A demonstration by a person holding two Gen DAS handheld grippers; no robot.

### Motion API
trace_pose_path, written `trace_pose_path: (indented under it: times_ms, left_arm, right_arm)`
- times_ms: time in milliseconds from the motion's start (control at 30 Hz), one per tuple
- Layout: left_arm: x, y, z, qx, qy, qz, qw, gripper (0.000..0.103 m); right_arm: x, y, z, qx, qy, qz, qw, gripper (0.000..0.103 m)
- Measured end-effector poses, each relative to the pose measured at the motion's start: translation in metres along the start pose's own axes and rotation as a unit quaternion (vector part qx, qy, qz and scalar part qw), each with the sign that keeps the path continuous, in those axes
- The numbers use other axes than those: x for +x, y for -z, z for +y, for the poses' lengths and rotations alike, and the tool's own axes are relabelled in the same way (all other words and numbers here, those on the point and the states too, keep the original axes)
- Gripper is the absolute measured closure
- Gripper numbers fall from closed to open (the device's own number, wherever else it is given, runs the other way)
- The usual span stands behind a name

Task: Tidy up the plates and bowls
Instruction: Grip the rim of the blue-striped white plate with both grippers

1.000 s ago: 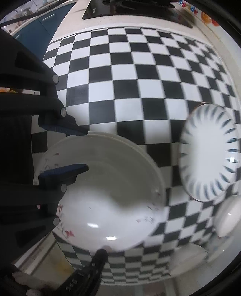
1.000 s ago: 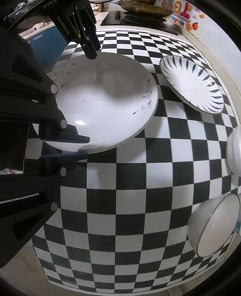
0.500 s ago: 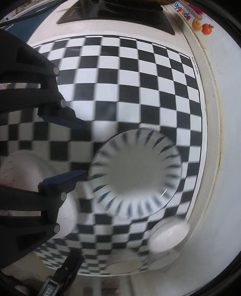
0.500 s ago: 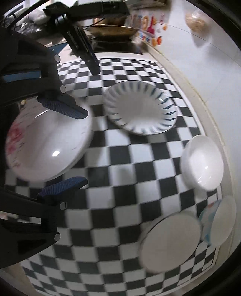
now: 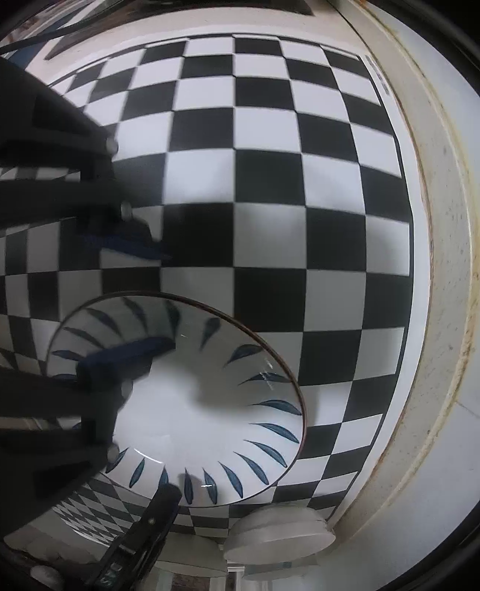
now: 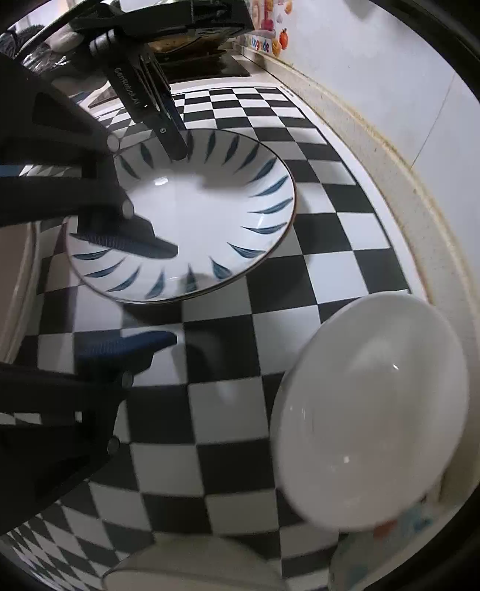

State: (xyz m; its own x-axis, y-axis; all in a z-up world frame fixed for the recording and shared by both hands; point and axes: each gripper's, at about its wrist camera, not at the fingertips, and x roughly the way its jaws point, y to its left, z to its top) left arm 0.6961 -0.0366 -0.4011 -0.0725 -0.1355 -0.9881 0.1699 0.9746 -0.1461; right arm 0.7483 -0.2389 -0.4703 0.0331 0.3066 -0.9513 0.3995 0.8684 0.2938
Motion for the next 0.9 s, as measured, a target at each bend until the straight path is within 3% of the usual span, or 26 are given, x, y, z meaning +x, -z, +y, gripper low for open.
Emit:
trace_pose_path:
  times_ms: [67,133,500,767,800,900]
  left_arm:
    - [-0.001,-0.002,-0.005,0.011,0.010,0.003,0.9999,0.081]
    - [-0.003,-0.001,-0.009,0.019,-0.001,-0.002,0.9998,0.082]
    - [-0.013,0.010,-0.012,0.015,0.006,-0.003,0.9999,0.082]
    - [-0.043,0.021,-0.019,0.025,0.001,-0.029,0.9993,0.082]
    - [-0.045,0.007,-0.014,0.026,0.003,-0.030,0.9992,0.082]
    - [-0.061,0.007,-0.014,0.032,0.003,-0.045,0.9985,0.082]
  right_arm:
    - [0.008,-0.005,-0.001,0.005,-0.007,0.009,1.000,0.078]
    - [0.015,-0.006,-0.003,0.010,-0.010,0.018,1.000,0.084]
    - [-0.001,0.007,0.001,-0.020,0.006,0.000,1.000,0.090]
    - [-0.027,0.021,0.007,-0.032,0.001,-0.021,0.999,0.091]
    - [-0.031,0.023,0.007,-0.033,-0.001,-0.024,0.999,0.091]
    - [-0.049,0.032,0.005,-0.038,-0.009,-0.035,0.999,0.091]
